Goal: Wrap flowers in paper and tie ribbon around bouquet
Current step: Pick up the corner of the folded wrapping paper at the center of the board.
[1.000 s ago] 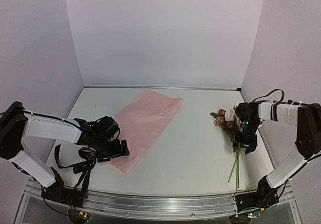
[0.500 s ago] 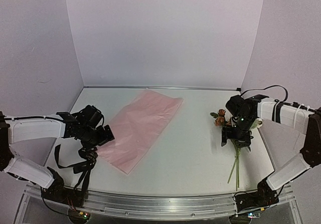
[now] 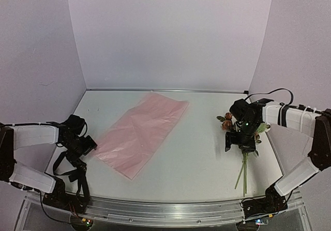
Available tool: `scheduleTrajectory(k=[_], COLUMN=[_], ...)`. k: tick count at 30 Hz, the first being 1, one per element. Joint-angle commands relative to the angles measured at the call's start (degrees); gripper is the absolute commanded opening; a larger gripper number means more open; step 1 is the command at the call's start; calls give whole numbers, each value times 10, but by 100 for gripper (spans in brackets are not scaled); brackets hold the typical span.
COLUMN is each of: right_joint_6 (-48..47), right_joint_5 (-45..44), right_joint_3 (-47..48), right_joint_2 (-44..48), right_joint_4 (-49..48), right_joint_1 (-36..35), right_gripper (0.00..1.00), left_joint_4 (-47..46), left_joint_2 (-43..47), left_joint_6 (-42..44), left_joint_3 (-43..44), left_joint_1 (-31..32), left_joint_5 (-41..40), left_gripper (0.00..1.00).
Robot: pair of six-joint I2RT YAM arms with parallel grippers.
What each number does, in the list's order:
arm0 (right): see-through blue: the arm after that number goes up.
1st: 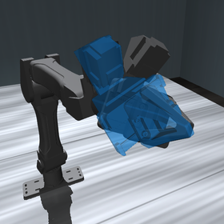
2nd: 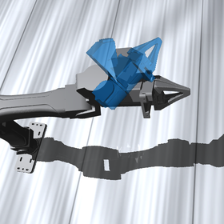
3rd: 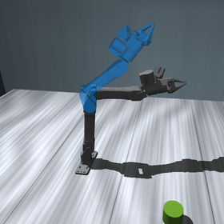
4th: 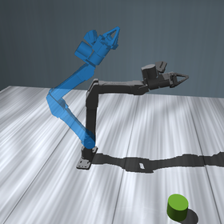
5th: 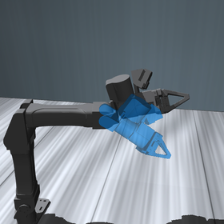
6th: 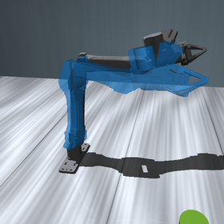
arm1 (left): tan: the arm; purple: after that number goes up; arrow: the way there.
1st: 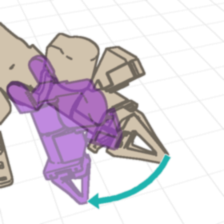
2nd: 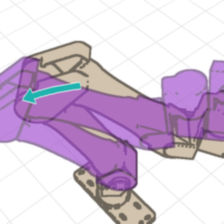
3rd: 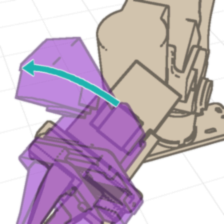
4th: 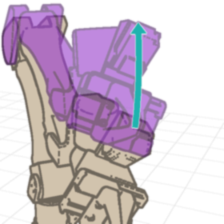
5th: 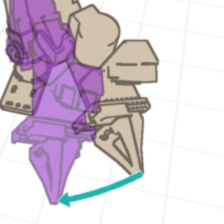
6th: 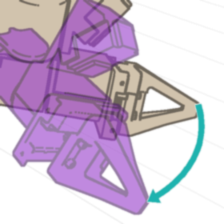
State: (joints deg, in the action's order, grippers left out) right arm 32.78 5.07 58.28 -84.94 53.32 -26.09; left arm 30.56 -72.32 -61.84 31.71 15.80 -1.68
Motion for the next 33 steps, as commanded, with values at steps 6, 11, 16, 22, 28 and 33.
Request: scheduleTrajectory(k=[6, 11, 16, 22, 28, 33], right_joint_6=[-2, -1, 2, 4, 6, 7], right_joint_5=[-3, -9, -7, -6, -8, -10], right_joint_3=[-17, -25, -25, -26, -31, -38], right_joint_2=[37, 51, 57, 63, 71, 77], right_joint_4=[-2, -2, -3, -3, -3, -3], right_joint_1=[-3, -3, -4, -5, -5, -5], right_gripper=[81, 81, 81, 81, 81, 81], left_joint_4=[-9, -30, -59, -154, -250, -278], left_joint_2=[11, 54, 52, 45, 24, 9], left_joint_6=[123, 104, 58, 75, 82, 73], left_joint_3=[59, 52, 14, -31, -72, -88], left_joint_1=[-116, -65, -21, -21, -21, -22], left_joint_5=[34, 74, 57, 51, 58, 42], left_gripper=[100, 100, 97, 85, 71, 60])
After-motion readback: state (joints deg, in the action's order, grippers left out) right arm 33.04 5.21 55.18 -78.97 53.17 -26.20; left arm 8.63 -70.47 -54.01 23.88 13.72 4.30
